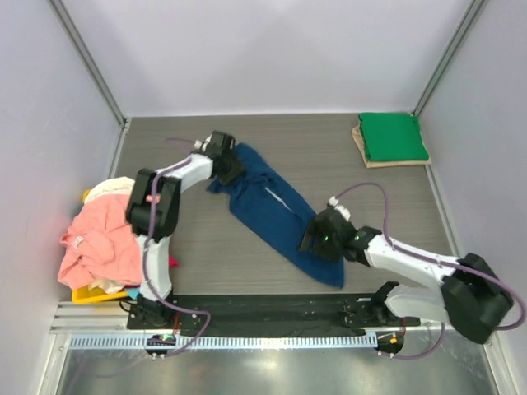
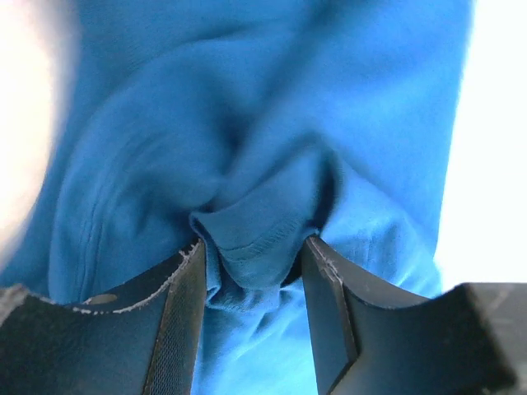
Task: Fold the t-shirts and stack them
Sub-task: Fold the tshirt
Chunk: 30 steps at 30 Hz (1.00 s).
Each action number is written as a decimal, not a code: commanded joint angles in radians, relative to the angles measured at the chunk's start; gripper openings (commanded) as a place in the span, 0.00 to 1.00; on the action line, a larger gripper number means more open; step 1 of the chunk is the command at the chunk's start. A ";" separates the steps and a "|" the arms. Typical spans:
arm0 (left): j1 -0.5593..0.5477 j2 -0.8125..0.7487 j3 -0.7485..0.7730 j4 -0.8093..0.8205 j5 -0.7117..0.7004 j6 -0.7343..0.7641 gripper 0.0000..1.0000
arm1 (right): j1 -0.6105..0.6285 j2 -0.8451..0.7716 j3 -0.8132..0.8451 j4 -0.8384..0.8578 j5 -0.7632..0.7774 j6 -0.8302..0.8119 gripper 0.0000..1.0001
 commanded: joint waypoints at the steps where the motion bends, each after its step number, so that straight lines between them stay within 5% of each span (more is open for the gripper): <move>1: -0.020 0.264 0.277 -0.125 0.010 0.080 0.50 | 0.248 -0.132 -0.058 -0.053 0.028 0.315 0.76; 2: -0.023 0.310 0.480 -0.165 0.035 0.159 0.52 | 0.300 -0.146 -0.052 -0.083 0.070 0.370 0.77; 6: -0.037 0.470 0.908 -0.352 0.171 0.308 0.59 | 0.448 -0.179 0.077 -0.250 0.167 0.366 0.80; 11: -0.038 0.356 1.007 -0.380 0.287 0.408 0.72 | 0.451 -0.191 0.199 -0.384 0.316 0.271 0.85; 18: -0.038 -0.087 0.657 -0.440 0.106 0.430 0.79 | 0.251 0.022 0.506 -0.369 0.385 -0.028 0.88; 24: -0.040 -0.488 0.132 -0.441 0.049 0.424 0.79 | 0.045 0.407 0.894 -0.304 0.273 -0.299 0.85; 30: -0.037 -0.905 -0.226 -0.536 -0.090 0.473 0.79 | 0.020 0.815 1.347 -0.315 0.244 -0.500 0.84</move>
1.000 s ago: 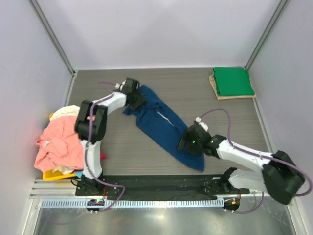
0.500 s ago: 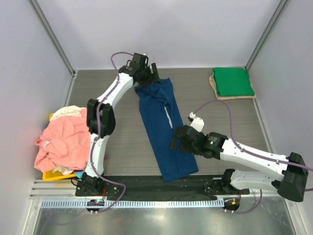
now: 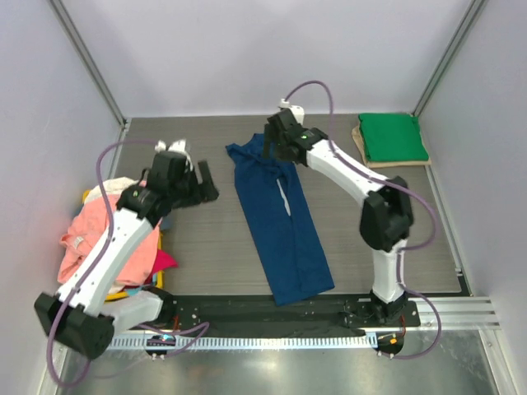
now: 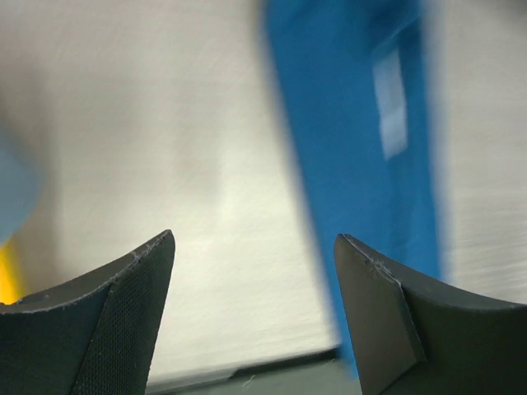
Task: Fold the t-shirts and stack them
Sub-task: Fold the tshirt
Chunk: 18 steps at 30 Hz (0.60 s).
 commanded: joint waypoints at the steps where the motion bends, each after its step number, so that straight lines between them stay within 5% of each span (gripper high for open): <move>1: 0.000 -0.134 -0.150 -0.099 -0.118 0.046 0.79 | -0.006 0.164 0.211 0.002 -0.024 -0.176 0.84; 8: -0.006 -0.452 -0.329 -0.066 -0.135 0.024 0.82 | -0.023 0.500 0.611 -0.036 0.000 -0.268 0.80; 15: -0.006 -0.470 -0.332 -0.058 -0.162 0.038 0.85 | -0.023 0.638 0.741 -0.028 0.075 -0.315 0.79; 18: -0.006 -0.461 -0.329 -0.058 -0.153 0.044 0.84 | -0.023 0.657 0.742 -0.010 0.082 -0.323 0.62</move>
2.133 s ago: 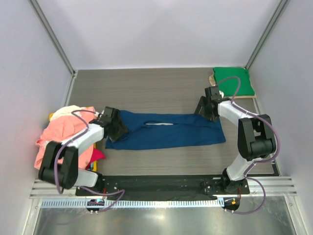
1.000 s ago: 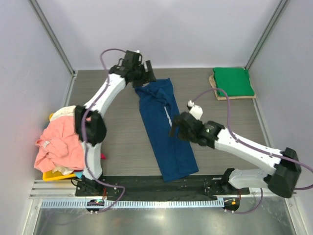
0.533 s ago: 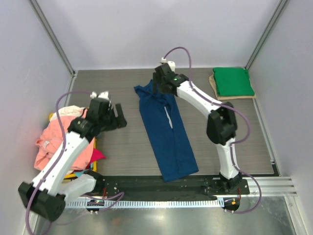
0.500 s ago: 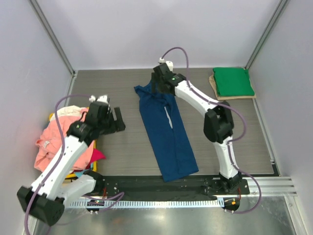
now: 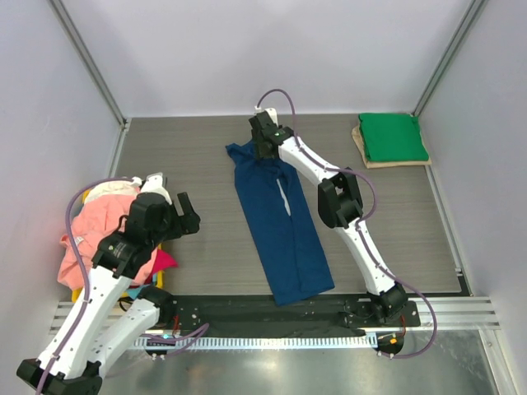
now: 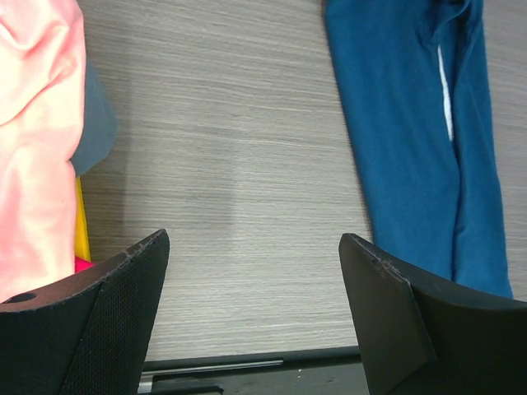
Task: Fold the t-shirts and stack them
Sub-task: Fold the tshirt
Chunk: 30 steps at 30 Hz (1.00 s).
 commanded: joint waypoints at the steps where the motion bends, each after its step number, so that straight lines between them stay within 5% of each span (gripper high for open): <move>1: -0.002 0.015 0.016 0.031 -0.007 0.021 0.84 | -0.001 -0.011 0.057 0.034 0.034 -0.035 0.56; 6: -0.002 0.016 0.016 0.035 -0.002 0.024 0.84 | 0.011 -0.044 -0.015 0.054 -0.023 -0.037 0.02; 18: 0.000 0.019 0.015 0.030 -0.005 0.024 0.84 | 0.125 -0.328 -0.308 0.171 0.009 -0.090 0.01; 25: -0.002 0.022 0.015 0.028 -0.008 0.024 0.84 | 0.143 -0.304 -0.352 0.188 -0.023 -0.038 0.01; 27: -0.002 0.024 0.015 0.028 -0.011 0.024 0.83 | 0.145 -0.272 -0.357 0.181 -0.053 -0.021 0.13; 28: -0.002 0.024 0.015 0.027 -0.013 0.024 0.84 | 0.143 -0.261 -0.357 0.171 -0.063 -0.014 0.35; 30: -0.002 0.025 0.015 0.028 -0.013 0.024 0.84 | 0.145 -0.233 -0.354 0.155 -0.075 0.000 0.56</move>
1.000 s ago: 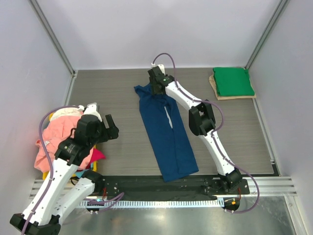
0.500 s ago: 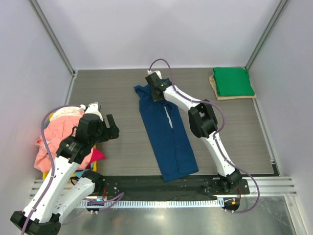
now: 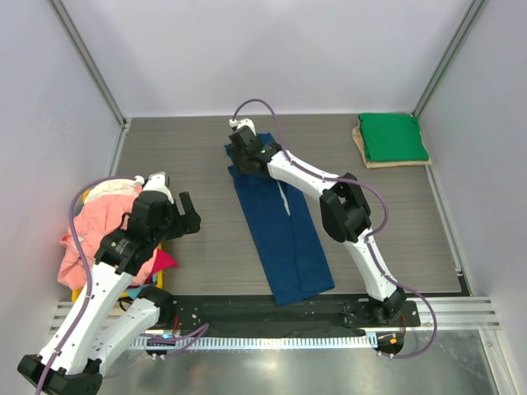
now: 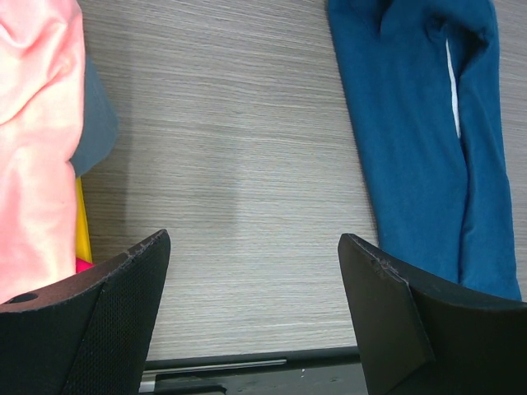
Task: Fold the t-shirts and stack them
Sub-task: Fold the tshirt
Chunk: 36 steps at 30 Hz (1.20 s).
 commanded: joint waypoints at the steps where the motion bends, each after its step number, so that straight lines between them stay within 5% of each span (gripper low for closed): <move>1: -0.002 0.006 0.015 0.024 -0.012 0.013 0.84 | -0.013 0.037 -0.012 -0.020 -0.026 0.032 0.69; 11: -0.002 0.011 0.015 0.024 -0.005 0.012 0.84 | -0.037 -0.004 0.028 -0.019 -0.078 0.034 0.79; 23: -0.002 0.024 0.015 0.026 -0.001 0.015 0.84 | -0.100 0.280 0.254 -0.025 -0.176 0.091 0.78; 32: 0.000 0.037 0.012 0.027 0.002 0.015 0.84 | -0.168 0.450 0.436 0.035 -0.230 0.287 0.78; 36: -0.002 0.046 0.012 0.027 0.004 0.016 0.84 | -0.261 0.465 0.440 0.078 -0.078 0.494 0.77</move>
